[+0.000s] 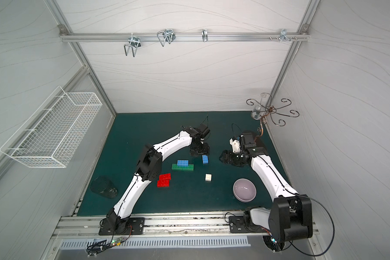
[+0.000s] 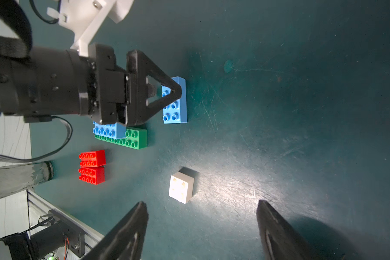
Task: Assemble a small pinwheel with lego
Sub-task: Move the lego brick at the center of the board.
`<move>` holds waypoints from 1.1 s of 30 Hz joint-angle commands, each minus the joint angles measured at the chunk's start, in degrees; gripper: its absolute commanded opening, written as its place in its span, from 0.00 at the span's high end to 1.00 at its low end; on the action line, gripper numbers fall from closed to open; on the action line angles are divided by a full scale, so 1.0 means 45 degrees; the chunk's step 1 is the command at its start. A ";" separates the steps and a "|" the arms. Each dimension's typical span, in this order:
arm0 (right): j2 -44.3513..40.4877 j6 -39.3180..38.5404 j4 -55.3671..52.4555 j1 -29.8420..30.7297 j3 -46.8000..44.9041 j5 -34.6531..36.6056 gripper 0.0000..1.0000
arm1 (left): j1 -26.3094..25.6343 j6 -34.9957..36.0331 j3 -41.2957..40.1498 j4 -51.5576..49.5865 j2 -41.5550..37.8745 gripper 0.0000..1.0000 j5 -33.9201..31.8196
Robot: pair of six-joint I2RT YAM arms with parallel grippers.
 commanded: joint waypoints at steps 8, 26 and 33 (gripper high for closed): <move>-0.0618 -0.0211 -0.0045 0.0125 -0.0425 -0.0444 0.21 | -0.0356 0.0437 0.2261 -0.1359 0.1805 0.37 -0.0601; -0.0563 -0.0269 0.0018 0.0137 -0.0459 -0.0709 0.21 | -0.0212 0.0464 0.1501 -0.1422 0.1325 0.47 -0.0690; -0.0616 -0.0270 0.0007 0.0146 -0.0450 -0.0812 0.21 | 0.0361 0.0927 0.1118 -0.1279 0.1107 0.70 -0.0683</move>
